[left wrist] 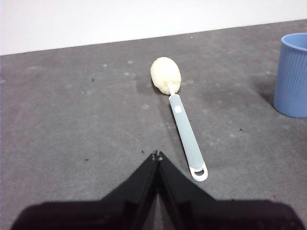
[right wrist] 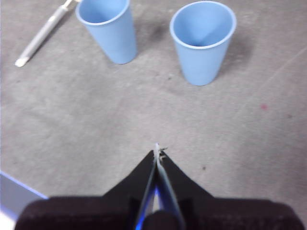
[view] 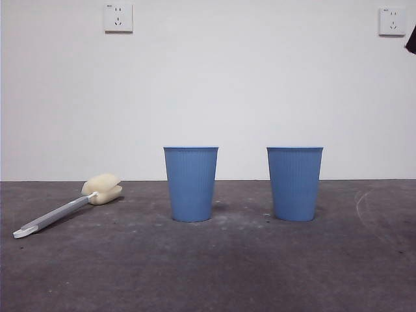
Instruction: Pick up the cup brush,pick up the cup,insert the brush into the cup,clean the cup,put the cup brush back,put the cup back to the fixed position on the table
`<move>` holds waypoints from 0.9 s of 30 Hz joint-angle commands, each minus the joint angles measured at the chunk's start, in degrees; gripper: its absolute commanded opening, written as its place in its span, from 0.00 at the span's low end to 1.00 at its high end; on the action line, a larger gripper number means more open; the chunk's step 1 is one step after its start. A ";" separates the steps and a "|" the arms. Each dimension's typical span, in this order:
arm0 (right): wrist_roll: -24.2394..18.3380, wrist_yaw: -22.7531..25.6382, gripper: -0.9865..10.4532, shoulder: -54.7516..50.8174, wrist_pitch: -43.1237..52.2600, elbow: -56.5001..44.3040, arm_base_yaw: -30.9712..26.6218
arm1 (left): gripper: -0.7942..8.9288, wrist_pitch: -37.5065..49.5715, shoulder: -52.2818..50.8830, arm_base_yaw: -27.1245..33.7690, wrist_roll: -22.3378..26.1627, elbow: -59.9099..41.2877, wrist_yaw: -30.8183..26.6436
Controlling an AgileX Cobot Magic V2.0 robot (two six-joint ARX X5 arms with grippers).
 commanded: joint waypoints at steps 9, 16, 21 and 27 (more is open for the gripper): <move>-10.40 -0.72 0.09 -8.33 11.10 -0.13 -13.14 | 0.08 0.44 2.05 0.20 -0.55 -0.35 -0.28; -13.68 -0.70 0.09 -16.90 21.00 -5.11 -24.94 | 0.08 0.44 3.34 0.20 -0.55 -0.35 -0.31; -13.09 -0.68 0.09 -24.39 30.01 -16.11 -28.55 | 0.08 0.44 4.66 0.20 -0.55 -0.35 -0.28; -13.11 -0.20 0.09 -31.80 36.87 -30.05 -29.38 | 0.08 0.44 6.19 0.20 -0.55 -0.35 -0.31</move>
